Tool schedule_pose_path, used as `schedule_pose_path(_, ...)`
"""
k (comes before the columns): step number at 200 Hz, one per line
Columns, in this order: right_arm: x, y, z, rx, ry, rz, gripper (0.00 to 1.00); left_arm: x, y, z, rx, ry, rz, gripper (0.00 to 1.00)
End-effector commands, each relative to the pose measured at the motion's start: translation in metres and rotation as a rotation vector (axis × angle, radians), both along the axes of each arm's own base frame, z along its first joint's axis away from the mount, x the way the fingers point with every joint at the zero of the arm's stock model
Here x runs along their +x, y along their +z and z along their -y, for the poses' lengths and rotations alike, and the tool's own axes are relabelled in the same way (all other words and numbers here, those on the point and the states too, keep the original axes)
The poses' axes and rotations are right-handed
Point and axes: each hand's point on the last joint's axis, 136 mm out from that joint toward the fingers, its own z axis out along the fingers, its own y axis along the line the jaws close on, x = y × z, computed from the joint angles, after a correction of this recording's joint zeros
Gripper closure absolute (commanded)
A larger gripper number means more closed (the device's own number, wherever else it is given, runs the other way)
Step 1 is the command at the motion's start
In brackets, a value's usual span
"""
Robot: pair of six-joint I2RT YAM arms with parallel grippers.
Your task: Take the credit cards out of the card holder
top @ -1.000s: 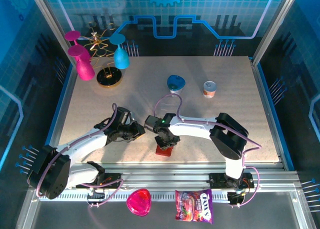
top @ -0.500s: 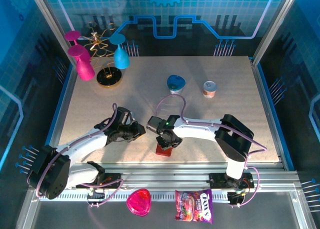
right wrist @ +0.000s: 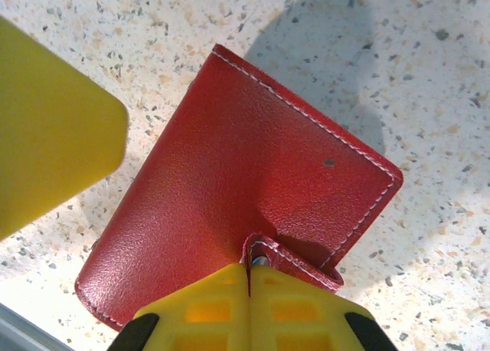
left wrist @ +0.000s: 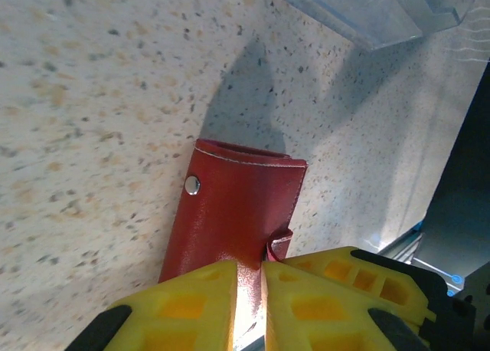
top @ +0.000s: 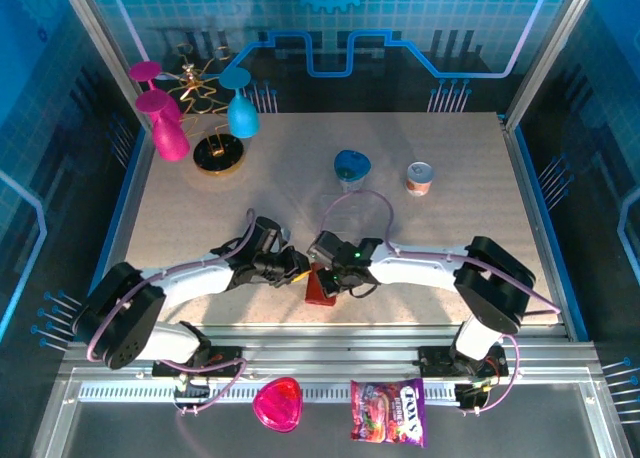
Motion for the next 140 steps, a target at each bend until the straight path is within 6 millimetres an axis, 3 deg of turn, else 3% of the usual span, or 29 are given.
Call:
schedule_pose_path(1, 0.012, 0.014, -0.012, 0.166, -0.043, 0.011, 0.98, -0.003, -0.003, 0.011, -0.053, -0.006, -0.037, 0.85)
schedule_pose_path(27, 0.008, 0.007, -0.003, 0.211, -0.066, -0.009, 0.99, -0.007, -0.011, 0.012, -0.045, -0.005, -0.066, 0.85)
schedule_pose_path(140, 0.011, 0.021, -0.005, 0.433, -0.074, 0.003, 0.99, -0.002, -0.018, 0.026, -0.095, -0.022, -0.114, 0.85)
